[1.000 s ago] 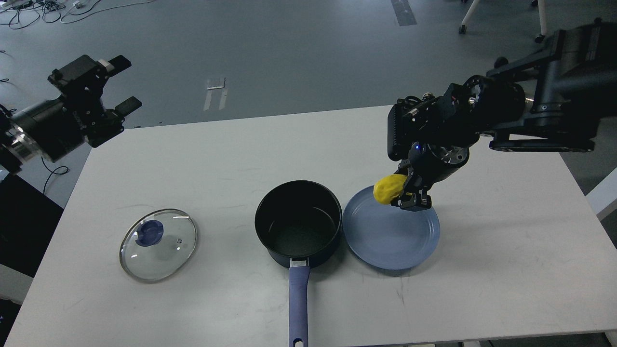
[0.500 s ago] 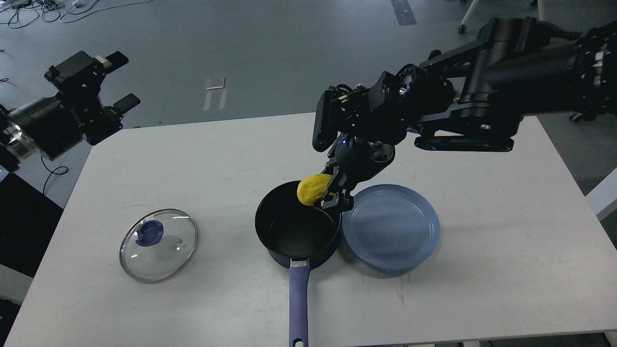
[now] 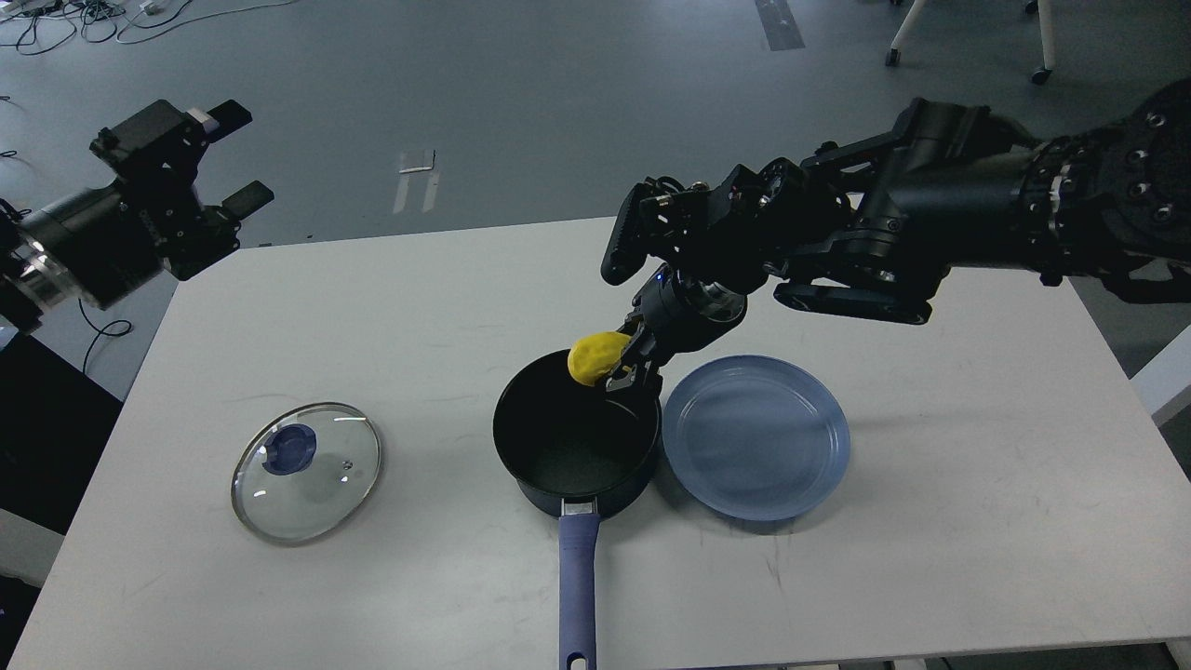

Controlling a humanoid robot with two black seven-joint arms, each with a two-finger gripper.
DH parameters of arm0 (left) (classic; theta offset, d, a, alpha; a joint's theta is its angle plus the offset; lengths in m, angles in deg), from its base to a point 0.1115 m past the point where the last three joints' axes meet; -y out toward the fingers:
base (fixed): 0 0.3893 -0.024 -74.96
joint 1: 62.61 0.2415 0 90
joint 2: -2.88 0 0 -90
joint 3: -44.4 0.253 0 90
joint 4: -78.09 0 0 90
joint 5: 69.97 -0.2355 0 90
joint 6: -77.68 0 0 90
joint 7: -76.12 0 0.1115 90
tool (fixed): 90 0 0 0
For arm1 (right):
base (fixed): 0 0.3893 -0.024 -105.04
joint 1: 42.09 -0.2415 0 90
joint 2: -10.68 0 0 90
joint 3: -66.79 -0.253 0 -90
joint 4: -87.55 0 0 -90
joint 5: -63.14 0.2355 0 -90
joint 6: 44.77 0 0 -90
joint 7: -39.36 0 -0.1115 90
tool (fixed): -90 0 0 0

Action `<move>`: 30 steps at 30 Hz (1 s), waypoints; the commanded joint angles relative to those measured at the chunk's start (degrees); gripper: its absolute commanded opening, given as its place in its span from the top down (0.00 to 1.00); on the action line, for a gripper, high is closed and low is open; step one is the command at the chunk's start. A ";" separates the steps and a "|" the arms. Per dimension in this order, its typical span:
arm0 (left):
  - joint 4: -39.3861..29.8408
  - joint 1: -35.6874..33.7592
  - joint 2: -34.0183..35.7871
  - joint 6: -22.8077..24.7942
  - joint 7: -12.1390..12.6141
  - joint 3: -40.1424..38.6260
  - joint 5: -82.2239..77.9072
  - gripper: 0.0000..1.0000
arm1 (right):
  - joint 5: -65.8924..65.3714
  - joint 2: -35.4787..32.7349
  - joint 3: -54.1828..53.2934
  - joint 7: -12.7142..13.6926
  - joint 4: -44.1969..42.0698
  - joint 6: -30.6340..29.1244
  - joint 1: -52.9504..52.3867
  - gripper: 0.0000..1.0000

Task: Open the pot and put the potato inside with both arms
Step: 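Lift the potato and carry it over the open saucepan with right gripper, then open the right gripper to drop the potato into the saucepan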

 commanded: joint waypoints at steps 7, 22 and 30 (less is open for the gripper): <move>-0.01 0.00 0.01 0.06 0.01 0.00 -0.01 0.02 | 9.46 -0.01 -0.14 -0.01 0.69 1.64 0.48 0.64; -0.01 0.09 -0.08 0.06 0.01 0.00 -0.01 0.02 | 11.66 -0.01 -0.58 -0.01 1.57 1.82 3.03 0.19; -0.01 0.09 0.01 0.06 0.01 0.00 -0.01 0.02 | 12.10 -0.01 -1.10 -0.01 1.31 1.73 2.94 0.07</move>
